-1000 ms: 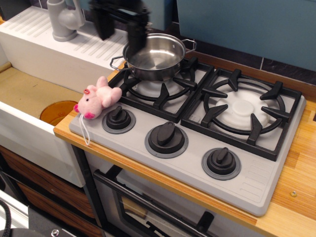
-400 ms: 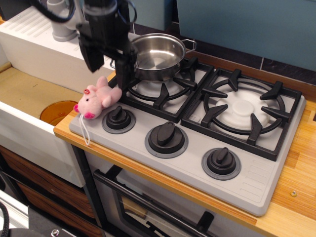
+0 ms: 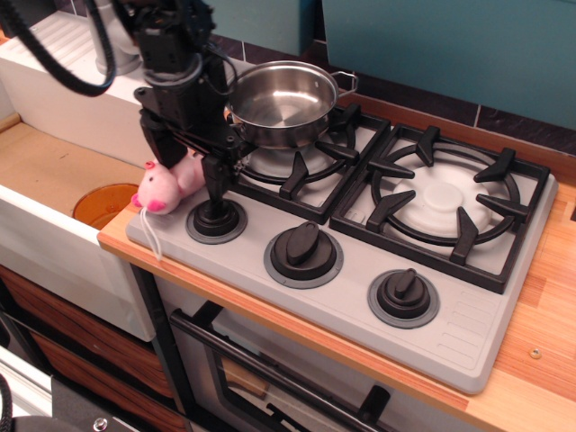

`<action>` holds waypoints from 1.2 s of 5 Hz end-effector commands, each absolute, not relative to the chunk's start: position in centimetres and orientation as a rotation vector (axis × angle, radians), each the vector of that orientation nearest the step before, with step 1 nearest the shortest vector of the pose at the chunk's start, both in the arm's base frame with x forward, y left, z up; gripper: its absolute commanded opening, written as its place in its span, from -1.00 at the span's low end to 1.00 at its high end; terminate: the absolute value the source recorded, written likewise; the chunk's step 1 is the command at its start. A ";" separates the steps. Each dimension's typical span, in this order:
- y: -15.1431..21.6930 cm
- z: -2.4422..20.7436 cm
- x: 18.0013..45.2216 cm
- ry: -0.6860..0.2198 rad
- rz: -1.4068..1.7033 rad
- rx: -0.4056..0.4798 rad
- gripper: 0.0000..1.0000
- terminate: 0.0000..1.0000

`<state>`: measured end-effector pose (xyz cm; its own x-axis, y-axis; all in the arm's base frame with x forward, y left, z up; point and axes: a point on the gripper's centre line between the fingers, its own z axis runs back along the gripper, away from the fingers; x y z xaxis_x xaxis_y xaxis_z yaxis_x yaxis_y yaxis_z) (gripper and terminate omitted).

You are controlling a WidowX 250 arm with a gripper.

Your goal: Put stuffedpig in pan

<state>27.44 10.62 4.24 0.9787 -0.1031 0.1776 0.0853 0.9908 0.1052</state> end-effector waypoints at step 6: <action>8.8 13.4 29.1 -0.122 -0.112 0.157 -1.00 -1.00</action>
